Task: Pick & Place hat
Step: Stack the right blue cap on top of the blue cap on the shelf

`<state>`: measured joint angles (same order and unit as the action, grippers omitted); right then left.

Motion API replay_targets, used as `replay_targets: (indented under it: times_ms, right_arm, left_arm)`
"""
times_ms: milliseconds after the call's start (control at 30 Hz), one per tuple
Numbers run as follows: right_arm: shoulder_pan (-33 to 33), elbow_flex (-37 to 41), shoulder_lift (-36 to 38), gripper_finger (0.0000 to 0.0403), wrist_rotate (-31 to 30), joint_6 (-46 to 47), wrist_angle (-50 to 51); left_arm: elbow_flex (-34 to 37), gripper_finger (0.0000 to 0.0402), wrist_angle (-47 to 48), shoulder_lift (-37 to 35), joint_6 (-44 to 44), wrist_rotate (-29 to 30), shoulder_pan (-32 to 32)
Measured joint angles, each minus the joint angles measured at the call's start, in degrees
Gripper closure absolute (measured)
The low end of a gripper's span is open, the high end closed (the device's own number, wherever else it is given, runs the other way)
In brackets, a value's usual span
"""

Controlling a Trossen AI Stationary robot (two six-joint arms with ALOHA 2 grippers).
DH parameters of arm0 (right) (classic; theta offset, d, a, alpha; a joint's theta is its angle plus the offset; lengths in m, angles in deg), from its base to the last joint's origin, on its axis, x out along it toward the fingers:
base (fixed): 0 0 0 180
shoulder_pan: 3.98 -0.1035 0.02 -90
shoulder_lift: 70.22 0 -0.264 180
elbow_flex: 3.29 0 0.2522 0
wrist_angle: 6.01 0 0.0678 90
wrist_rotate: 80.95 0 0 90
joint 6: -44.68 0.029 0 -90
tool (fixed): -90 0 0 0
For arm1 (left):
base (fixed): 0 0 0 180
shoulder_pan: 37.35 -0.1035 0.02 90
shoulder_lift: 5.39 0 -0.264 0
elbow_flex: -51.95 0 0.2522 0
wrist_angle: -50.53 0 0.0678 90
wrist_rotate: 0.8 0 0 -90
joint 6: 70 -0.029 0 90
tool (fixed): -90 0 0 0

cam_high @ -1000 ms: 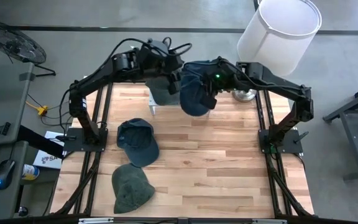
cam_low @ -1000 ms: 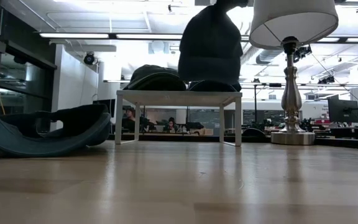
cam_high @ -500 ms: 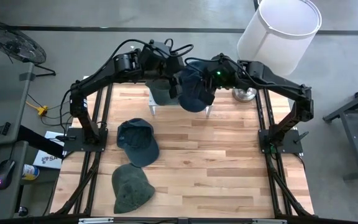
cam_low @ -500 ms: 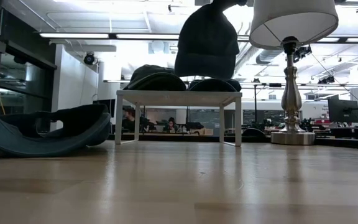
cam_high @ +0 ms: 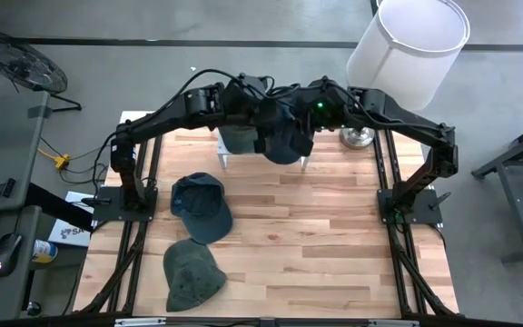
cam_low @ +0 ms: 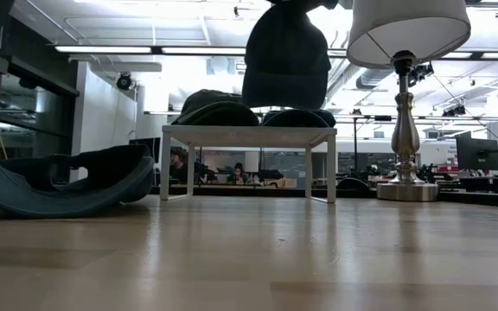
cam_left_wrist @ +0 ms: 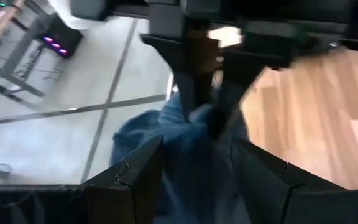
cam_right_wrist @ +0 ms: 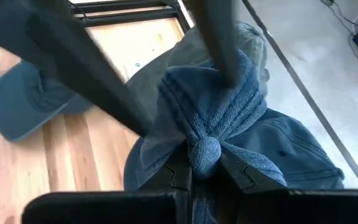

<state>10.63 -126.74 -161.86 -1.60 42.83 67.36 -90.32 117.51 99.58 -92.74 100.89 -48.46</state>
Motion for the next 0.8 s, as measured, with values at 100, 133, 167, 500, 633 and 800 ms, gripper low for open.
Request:
replay_targets:
  times_ms: [100,133,167,500,633,800]
  right_arm:
    - [0.0,0.0,0.0,0.038,1.2,-0.1,0.2]
    - [0.0,0.0,0.0,0.038,2.0,-0.1,0.2]
    - [0.0,0.0,0.0,0.038,2.9,-0.2,0.2]
    - [-1.1,0.0,0.1,0.038,5.0,-0.6,-0.4]
    - [-1.2,0.0,0.1,0.038,5.3,-0.7,-0.4]
    - [-1.2,0.0,0.1,0.038,6.5,-0.6,-0.8]
  left_arm:
    - [0.0,0.0218,0.1,0.2,-0.8,2.4,0.3]
    - [0.0,0.0218,0.1,0.3,-1.5,2.3,0.3]
    - [0.0,0.0218,0.1,0.3,-2.3,2.0,0.3]
    - [0.0,0.0218,1.0,0.3,-4.0,-0.4,0.3]
    - [0.0,0.0218,2.4,0.3,-4.5,-4.1,0.3]
    - [0.0,0.0218,2.4,0.6,-5.3,-4.2,0.3]
